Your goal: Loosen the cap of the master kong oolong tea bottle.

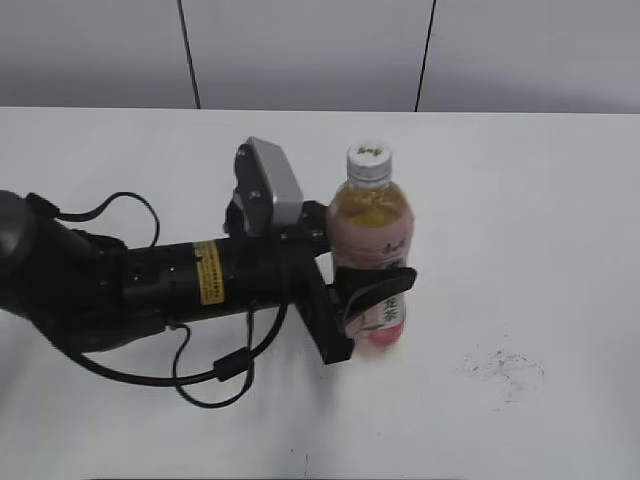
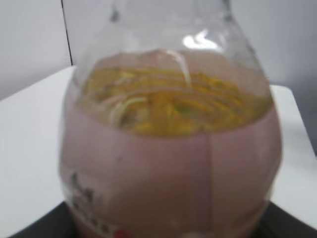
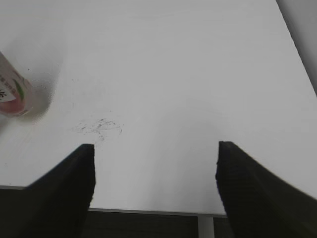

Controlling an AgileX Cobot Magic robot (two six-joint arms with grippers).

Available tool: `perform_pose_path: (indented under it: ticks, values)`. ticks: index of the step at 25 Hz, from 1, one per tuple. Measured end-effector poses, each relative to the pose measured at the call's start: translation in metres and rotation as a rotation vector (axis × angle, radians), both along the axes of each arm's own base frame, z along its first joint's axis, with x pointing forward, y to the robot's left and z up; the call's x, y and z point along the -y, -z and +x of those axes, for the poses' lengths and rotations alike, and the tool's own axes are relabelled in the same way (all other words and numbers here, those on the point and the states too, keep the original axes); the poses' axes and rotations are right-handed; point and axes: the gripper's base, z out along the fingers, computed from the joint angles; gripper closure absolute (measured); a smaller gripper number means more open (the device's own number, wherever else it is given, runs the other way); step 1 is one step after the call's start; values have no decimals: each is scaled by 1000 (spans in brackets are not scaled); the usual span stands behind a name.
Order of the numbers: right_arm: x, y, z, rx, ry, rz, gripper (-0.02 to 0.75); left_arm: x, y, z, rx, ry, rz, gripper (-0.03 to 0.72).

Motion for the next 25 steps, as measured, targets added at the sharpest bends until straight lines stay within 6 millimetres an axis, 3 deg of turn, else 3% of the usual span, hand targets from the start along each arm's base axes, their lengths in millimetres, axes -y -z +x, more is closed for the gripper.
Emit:
perform_pose_path:
  ticks: [3,6,11,17,21,25]
  values:
    - [0,0,0,0,0,0,167,19,-11,-3,39,43,-41,302]
    - [0,0,0,0,0,1,167,28,-4,-10,29,80,-16,302]
    - [-2,0,0,-2,-16,24,167,29,24,-14,-26,107,45,302]
    - [-12,-4,5,-16,-106,73,167,29,27,-14,-35,104,43,302]
    - [-20,-25,31,-74,-194,49,167,29,27,-14,-33,105,44,302]
    - [-28,-42,83,-264,-238,35,169,29,27,-14,-33,106,43,302]
